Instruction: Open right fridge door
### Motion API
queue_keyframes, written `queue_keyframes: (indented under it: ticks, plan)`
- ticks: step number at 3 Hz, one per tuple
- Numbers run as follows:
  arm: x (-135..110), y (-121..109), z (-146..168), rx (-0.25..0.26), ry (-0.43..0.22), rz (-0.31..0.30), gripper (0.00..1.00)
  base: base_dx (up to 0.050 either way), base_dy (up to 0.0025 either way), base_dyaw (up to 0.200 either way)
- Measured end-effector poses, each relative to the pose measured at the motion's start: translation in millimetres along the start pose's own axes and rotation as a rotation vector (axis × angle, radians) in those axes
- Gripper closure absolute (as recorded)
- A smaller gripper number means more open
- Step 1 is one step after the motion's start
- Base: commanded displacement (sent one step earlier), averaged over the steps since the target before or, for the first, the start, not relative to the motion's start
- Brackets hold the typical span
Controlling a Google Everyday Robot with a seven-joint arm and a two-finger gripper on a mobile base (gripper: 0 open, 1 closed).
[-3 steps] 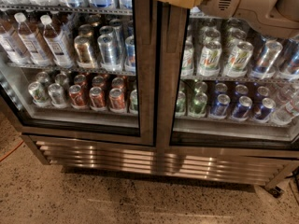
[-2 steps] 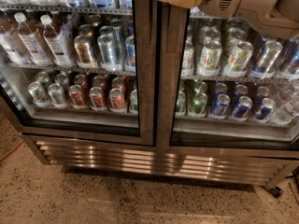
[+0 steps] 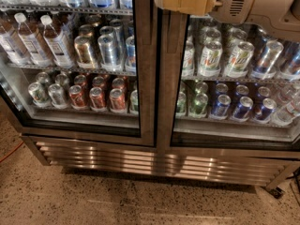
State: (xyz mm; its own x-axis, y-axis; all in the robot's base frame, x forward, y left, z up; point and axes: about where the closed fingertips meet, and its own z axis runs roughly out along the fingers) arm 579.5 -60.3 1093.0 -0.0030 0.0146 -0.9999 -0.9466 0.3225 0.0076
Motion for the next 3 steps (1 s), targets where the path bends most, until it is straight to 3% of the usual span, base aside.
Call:
queue_keyframes:
  ticks: [3]
  plan:
    - [23, -8, -46, 0.131, 0.077, 0.028, 0.36, 0.000, 0.00000, 0.000]
